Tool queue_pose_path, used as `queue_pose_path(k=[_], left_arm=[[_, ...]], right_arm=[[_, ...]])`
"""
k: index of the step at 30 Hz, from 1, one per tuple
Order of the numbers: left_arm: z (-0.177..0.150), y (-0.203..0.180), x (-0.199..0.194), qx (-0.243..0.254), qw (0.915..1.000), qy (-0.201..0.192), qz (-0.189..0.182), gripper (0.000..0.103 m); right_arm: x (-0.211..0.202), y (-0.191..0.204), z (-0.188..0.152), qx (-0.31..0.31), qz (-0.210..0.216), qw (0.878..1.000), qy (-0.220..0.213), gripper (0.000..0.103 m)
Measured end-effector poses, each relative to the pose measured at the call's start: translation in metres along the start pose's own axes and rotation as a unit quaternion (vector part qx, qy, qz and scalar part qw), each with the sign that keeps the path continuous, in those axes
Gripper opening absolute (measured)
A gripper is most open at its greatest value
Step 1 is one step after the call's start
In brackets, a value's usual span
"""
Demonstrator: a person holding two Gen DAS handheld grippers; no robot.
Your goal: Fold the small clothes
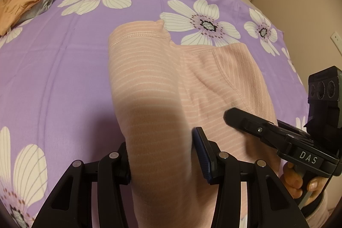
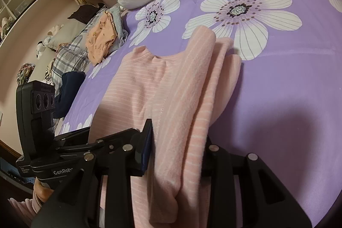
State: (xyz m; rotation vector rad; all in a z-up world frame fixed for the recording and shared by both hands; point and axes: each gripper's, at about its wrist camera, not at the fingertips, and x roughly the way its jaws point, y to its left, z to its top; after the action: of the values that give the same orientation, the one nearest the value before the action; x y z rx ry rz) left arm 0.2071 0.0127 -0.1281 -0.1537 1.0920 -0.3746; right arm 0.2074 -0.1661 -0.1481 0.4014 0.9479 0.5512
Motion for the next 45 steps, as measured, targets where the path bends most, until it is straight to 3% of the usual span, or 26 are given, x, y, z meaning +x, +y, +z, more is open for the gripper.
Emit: queue_pose_path(k=[24, 45], left_arm=[[-0.003, 0.002, -0.001, 0.002, 1.0000, -0.002, 0.005, 0.047], [-0.016, 0.003, -0.016, 0.011, 0.9994, -0.008, 0.030, 0.047]], right_arm=[[-0.002, -0.006, 0.001, 0.011, -0.007, 1.000, -0.002, 0.037], [-0.020, -0.023, 0.001, 0.032, -0.034, 0.999, -0.018, 0.040]])
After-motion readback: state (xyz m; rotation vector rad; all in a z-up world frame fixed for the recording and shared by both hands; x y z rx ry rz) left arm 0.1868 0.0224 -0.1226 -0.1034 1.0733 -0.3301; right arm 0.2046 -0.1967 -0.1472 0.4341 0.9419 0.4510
